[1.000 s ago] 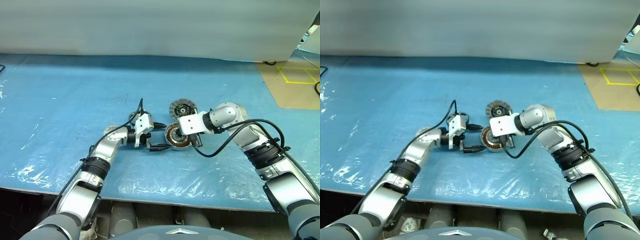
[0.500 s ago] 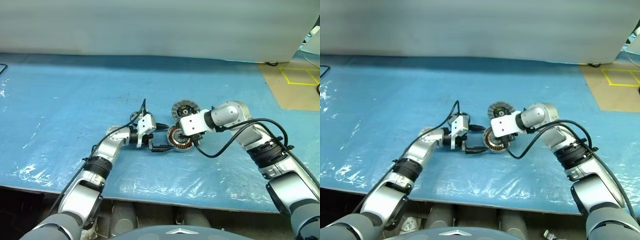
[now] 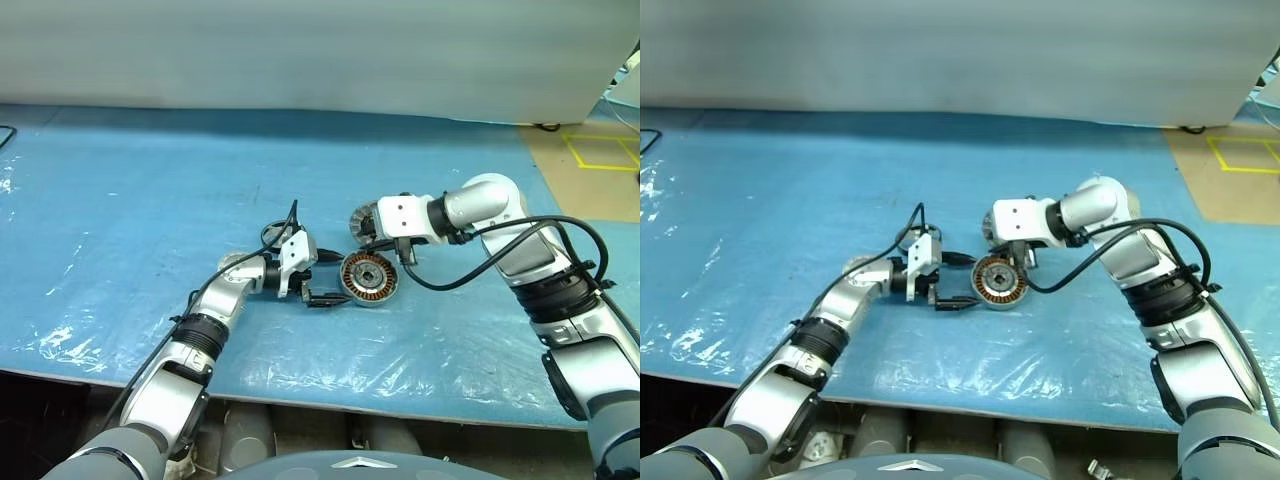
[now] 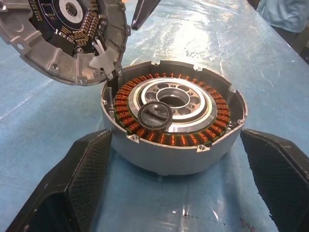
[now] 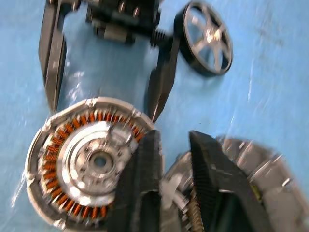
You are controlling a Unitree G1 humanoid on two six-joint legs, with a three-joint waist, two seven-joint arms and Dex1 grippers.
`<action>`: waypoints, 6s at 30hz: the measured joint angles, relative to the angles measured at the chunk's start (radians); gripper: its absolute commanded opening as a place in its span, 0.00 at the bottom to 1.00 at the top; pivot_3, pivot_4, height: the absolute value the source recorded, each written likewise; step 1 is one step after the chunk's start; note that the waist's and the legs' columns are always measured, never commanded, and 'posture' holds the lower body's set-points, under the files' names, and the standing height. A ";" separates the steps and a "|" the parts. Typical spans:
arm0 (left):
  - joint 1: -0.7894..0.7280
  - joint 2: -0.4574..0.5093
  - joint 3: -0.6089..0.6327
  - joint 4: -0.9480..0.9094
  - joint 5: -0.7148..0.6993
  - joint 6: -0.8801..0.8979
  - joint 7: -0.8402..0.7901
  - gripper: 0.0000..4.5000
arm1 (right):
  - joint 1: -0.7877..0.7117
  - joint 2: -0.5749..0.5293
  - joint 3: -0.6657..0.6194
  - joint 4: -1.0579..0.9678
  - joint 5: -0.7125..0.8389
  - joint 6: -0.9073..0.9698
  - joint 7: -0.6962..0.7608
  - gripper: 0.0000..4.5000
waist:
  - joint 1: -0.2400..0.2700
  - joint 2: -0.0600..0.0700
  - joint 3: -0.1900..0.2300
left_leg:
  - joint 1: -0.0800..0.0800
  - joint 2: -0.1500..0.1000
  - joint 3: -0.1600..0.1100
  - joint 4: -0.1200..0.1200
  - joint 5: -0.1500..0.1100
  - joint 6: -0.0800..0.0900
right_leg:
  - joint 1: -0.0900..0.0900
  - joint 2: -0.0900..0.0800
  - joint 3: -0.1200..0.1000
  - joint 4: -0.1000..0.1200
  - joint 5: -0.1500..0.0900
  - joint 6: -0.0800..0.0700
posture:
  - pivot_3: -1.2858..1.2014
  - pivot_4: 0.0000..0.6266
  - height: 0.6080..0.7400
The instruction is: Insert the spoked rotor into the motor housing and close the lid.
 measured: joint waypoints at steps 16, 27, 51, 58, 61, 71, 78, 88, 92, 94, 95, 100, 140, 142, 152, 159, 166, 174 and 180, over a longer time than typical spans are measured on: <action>-0.001 0.000 0.009 0.001 -0.001 -0.002 -0.001 1.00 | 0.133 0.070 -0.077 -0.162 0.208 0.362 -0.150 0.01 | 0.002 0.001 0.001 | 0.000 0.000 0.000 0.000 0.000 -0.001 | 0.000 0.000 0.000 0.000 0.000 0.000 | 0.52 0.24 1.00; 0.030 0.024 0.043 -0.083 -0.076 0.007 -0.029 1.00 | 0.187 0.068 -0.077 -0.183 0.228 0.393 -0.222 0.01 | 0.001 0.001 0.001 | 0.000 0.000 0.000 0.000 0.000 -0.001 | 0.000 0.000 0.000 0.000 0.000 0.000 | 0.52 0.24 1.00; 0.075 0.108 0.056 -0.188 -0.126 0.057 -0.064 1.00 | 0.370 0.044 -0.080 -0.278 0.238 0.356 -0.386 0.51 | -0.001 0.002 0.001 | 0.001 0.000 0.000 0.000 0.000 -0.001 | 0.000 0.000 0.001 0.000 0.000 0.000 | 0.52 0.24 1.00; 0.076 0.107 0.055 -0.188 -0.126 0.057 -0.062 1.00 | 0.370 0.050 -0.075 -0.278 0.237 0.351 -0.398 0.51 | -0.001 0.002 0.001 | 0.001 0.000 0.000 0.000 0.001 -0.001 | 0.000 0.000 0.001 0.000 0.000 0.000 | 0.52 0.24 1.00; 0.077 0.107 0.055 -0.188 -0.126 0.058 -0.061 1.00 | 0.370 0.056 -0.068 -0.277 0.237 0.345 -0.401 0.47 | -0.001 0.002 0.001 | 0.001 0.000 0.000 0.000 0.001 -0.001 | 0.000 0.000 0.001 0.000 0.000 0.000 | 0.52 0.24 1.00; 0.082 0.107 0.055 -0.189 -0.125 0.059 -0.057 1.00 | 0.379 0.061 -0.051 -0.246 0.216 0.289 -0.422 0.01 | -0.002 0.001 0.001 | 0.002 0.000 0.000 0.000 0.000 -0.001 | 0.002 0.000 0.001 0.000 0.000 0.000 | 0.52 0.24 1.00; 0.082 0.107 0.054 -0.189 -0.125 0.058 -0.058 1.00 | 0.386 0.061 -0.127 -0.258 0.278 0.328 -0.429 0.01 | -0.002 0.002 0.001 | 0.002 -0.001 0.000 0.001 0.001 -0.001 | 0.001 0.000 0.001 0.000 0.000 0.000 | 0.52 0.24 1.00; 0.079 0.079 0.039 -0.188 -0.122 0.057 -0.060 1.00 | 0.438 -0.060 -0.171 -0.328 0.301 0.336 -0.382 0.01 | 0.002 0.002 0.001 | 0.002 -0.001 0.000 0.001 0.001 -0.001 | 0.002 0.000 0.001 0.000 0.000 0.001 | 0.52 0.24 1.00; 0.078 0.072 0.038 -0.188 -0.121 0.056 -0.061 1.00 | 0.446 -0.062 -0.136 -0.341 0.295 0.337 -0.374 0.01 | -0.002 0.002 0.001 | 0.003 -0.001 0.000 0.001 0.000 -0.001 | 0.002 0.000 0.002 0.001 0.000 0.000 | 0.52 0.24 1.00; 0.078 0.073 0.038 -0.188 -0.120 0.056 -0.061 1.00 | 0.444 -0.055 -0.113 -0.341 0.286 0.337 -0.375 0.01 | -0.002 0.002 0.001 | 0.002 -0.001 0.000 0.001 0.000 -0.001 | 0.002 0.000 0.002 0.001 0.000 0.000 | 0.52 0.24 1.00; 0.078 0.073 0.038 -0.188 -0.120 0.056 -0.061 1.00 | 0.442 -0.052 -0.103 -0.341 0.281 0.336 -0.375 0.01 | -0.002 0.002 0.001 | 0.002 -0.001 0.000 0.001 0.001 -0.001 | 0.002 0.000 0.002 0.001 0.000 0.000 | 0.52 0.24 1.00; 0.078 0.072 0.038 -0.188 -0.118 0.056 -0.058 1.00 | 0.414 -0.033 -0.062 -0.336 0.254 0.330 -0.383 0.01 | -0.001 0.002 0.001 | 0.002 -0.001 0.000 0.001 0.001 -0.001 | 0.002 0.000 0.002 0.001 0.000 0.000 | 0.52 0.24 1.00; 0.095 0.073 0.036 -0.188 -0.113 0.058 -0.048 1.00 | 0.357 -0.034 -0.156 -0.298 0.322 0.372 -0.341 0.42 | 0.002 0.002 0.001 | 0.002 0.000 0.000 0.003 0.001 -0.001 | 0.002 0.000 0.002 0.002 0.000 0.000 | 0.52 0.24 1.00; 0.095 0.071 0.035 -0.188 -0.111 0.058 -0.048 1.00 | 0.357 -0.034 -0.156 -0.298 0.323 0.372 -0.340 0.42 | 0.001 0.002 0.001 | 0.002 0.000 0.000 0.003 0.001 -0.001 | 0.002 0.000 0.002 0.001 0.000 0.000 | 0.52 0.24 1.00; 0.095 0.070 0.034 -0.188 -0.108 0.058 -0.049 1.00 | 0.359 0.024 -0.158 -0.298 0.351 0.381 -0.375 0.00 | 0.002 0.002 0.001 | 0.002 0.000 0.000 0.003 0.001 -0.001 | 0.002 0.000 0.002 0.002 0.000 0.000 | 0.52 0.24 1.00; 0.095 0.070 0.034 -0.188 -0.107 0.058 -0.048 1.00 | 0.378 0.056 -0.157 -0.298 0.357 0.382 -0.406 0.00 | 0.001 0.002 0.001 | 0.002 0.000 0.000 0.003 0.001 -0.001 | 0.002 0.000 0.002 0.002 0.000 0.000 | 0.52 0.24 1.00; 0.095 0.070 0.033 -0.188 -0.106 0.058 -0.049 1.00 | 0.402 0.091 -0.158 -0.281 0.363 0.384 -0.434 0.00 | 0.002 0.002 0.001 | 0.002 -0.001 0.000 0.003 0.001 -0.001 | 0.002 0.000 0.002 0.002 0.000 0.000 | 0.52 0.24 1.00; 0.095 0.067 0.033 -0.188 -0.105 0.058 -0.048 1.00 | 0.457 0.100 -0.167 -0.226 0.365 0.350 -0.440 0.00 | 0.001 0.002 0.001 | 0.002 -0.001 0.000 0.003 0.001 -0.001 | 0.002 0.000 0.002 0.001 0.000 0.000 | 0.52 0.24 1.00; 0.095 0.061 0.026 -0.188 -0.101 0.058 -0.047 1.00 | 0.475 0.130 -0.181 -0.187 0.368 0.294 -0.455 0.00 | 0.000 0.002 0.001 | 0.002 -0.001 0.000 0.003 0.001 -0.001 | 0.002 0.000 0.002 0.001 0.000 0.000 | 0.52 0.24 1.00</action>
